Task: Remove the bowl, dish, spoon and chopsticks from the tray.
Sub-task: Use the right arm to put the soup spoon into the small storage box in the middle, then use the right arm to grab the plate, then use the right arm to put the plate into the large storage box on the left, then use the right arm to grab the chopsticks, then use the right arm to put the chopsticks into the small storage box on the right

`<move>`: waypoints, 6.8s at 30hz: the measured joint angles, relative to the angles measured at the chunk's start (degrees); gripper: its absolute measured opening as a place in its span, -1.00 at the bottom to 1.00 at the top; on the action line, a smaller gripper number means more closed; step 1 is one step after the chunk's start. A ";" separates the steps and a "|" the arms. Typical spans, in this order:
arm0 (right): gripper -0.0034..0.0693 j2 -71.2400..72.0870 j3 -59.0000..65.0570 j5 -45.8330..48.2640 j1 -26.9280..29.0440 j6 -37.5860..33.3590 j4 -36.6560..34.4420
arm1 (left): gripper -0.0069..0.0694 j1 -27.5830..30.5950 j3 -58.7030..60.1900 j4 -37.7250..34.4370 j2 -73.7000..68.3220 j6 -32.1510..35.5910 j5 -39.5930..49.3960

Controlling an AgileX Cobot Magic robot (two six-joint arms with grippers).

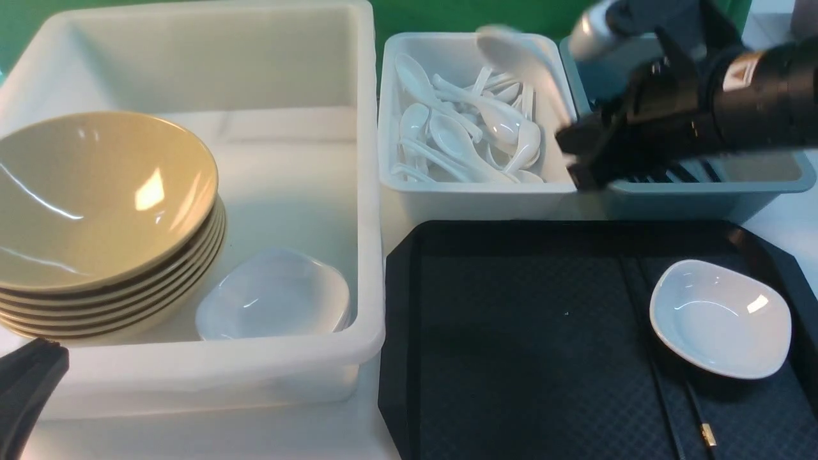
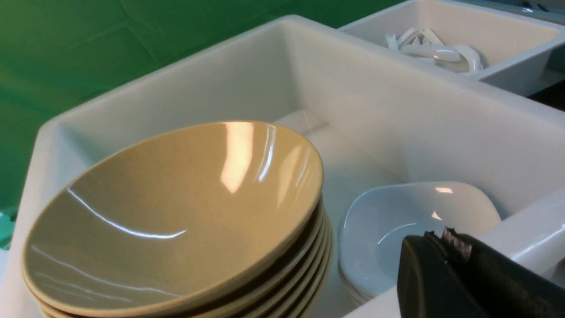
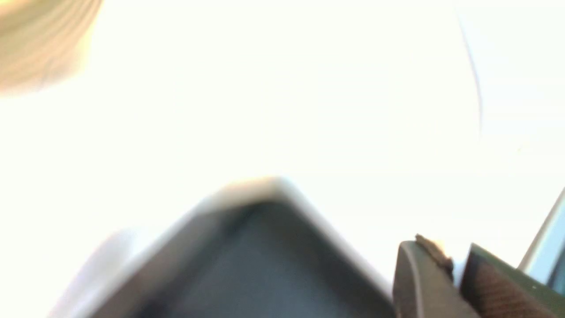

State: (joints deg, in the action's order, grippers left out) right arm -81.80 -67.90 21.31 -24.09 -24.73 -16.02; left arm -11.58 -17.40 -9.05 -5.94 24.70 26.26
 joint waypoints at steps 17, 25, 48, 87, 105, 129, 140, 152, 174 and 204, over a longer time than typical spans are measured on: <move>0.25 -23.10 -24.91 11.01 1.95 2.98 2.24 | -0.84 0.00 0.00 0.78 0.00 -1.15 2.14; 0.27 -13.43 -24.96 33.57 9.41 4.54 8.83 | -0.84 0.00 0.00 0.78 0.00 -1.21 2.33; 0.26 -17.56 5.12 21.19 23.56 5.45 14.41 | -0.84 0.00 0.00 0.78 0.00 -1.21 0.62; -0.70 -3.04 -20.51 37.05 5.46 -3.71 -12.91 | -0.84 0.00 0.00 1.68 0.00 -1.27 0.08; -0.33 -27.22 -23.50 12.24 -17.68 -11.92 -15.10 | -0.84 -0.04 0.00 1.83 0.00 -1.27 1.55; 0.28 -17.34 -14.64 48.54 8.51 19.03 16.46 | -0.84 -0.11 0.00 1.23 0.00 -1.27 -0.24; 0.29 -18.12 10.15 25.86 2.75 24.73 16.02 | -0.84 -0.11 0.00 1.23 0.00 -1.56 -0.24; -0.55 -17.66 14.52 18.33 1.21 22.39 17.44 | -0.84 -0.11 0.00 1.23 0.00 -1.68 -0.24; -0.55 12.33 13.33 -12.39 0.73 14.80 30.19 | -0.84 -0.11 0.00 1.86 0.00 -2.03 -0.27; 0.05 -4.31 12.95 -48.20 19.39 48.89 33.38 | -0.84 -0.29 0.00 5.88 0.00 -2.39 1.04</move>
State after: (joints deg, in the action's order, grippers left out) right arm -86.11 -54.95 -26.90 -4.70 24.16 17.36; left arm -11.87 -17.40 -3.18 -5.94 22.30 27.30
